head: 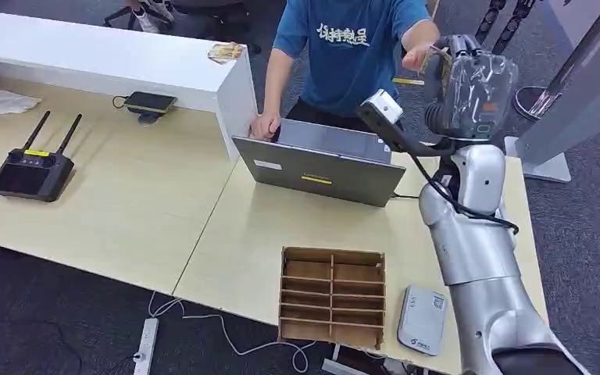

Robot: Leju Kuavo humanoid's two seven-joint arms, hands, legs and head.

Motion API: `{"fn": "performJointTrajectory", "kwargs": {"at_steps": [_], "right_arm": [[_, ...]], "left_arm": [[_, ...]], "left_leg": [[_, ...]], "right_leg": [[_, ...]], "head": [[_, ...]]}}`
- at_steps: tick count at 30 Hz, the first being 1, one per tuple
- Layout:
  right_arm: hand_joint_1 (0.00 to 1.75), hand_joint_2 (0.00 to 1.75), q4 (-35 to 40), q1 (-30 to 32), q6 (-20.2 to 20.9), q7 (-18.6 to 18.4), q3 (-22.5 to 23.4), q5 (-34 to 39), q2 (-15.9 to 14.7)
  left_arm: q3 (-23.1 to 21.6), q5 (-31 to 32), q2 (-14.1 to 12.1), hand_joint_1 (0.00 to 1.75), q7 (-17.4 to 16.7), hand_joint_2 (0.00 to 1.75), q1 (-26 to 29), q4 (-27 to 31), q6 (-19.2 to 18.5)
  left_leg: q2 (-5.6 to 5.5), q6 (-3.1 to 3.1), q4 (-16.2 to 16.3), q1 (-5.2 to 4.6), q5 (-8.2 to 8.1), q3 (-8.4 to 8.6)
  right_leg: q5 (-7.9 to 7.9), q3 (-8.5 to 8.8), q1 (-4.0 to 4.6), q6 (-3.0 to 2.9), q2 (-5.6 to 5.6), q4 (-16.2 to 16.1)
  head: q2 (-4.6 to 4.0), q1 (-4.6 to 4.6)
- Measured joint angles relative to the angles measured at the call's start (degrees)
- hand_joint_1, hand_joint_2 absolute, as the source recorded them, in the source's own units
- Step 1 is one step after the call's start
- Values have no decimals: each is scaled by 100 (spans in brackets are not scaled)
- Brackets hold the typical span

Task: Pass the card to the sensor for recognition and then transmit it.

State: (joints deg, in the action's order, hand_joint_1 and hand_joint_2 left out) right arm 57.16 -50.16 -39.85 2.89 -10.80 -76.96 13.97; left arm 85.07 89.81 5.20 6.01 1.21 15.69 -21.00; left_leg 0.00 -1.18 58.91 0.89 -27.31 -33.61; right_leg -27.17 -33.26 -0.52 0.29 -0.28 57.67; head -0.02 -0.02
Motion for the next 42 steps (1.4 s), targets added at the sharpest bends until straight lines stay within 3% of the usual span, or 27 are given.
{"fn": "performJointTrajectory", "kwargs": {"at_steps": [42], "right_arm": [[171, 175, -647, -145, -4, -230, 77, -199, -22]], "left_arm": [[-94, 0, -129, 0, -52, 0, -37, -295, 52]], "left_leg": [[0, 0, 0, 0, 0, 0]], "right_leg": [[0, 0, 0, 0, 0, 0]], "head": [[0, 0]]}}
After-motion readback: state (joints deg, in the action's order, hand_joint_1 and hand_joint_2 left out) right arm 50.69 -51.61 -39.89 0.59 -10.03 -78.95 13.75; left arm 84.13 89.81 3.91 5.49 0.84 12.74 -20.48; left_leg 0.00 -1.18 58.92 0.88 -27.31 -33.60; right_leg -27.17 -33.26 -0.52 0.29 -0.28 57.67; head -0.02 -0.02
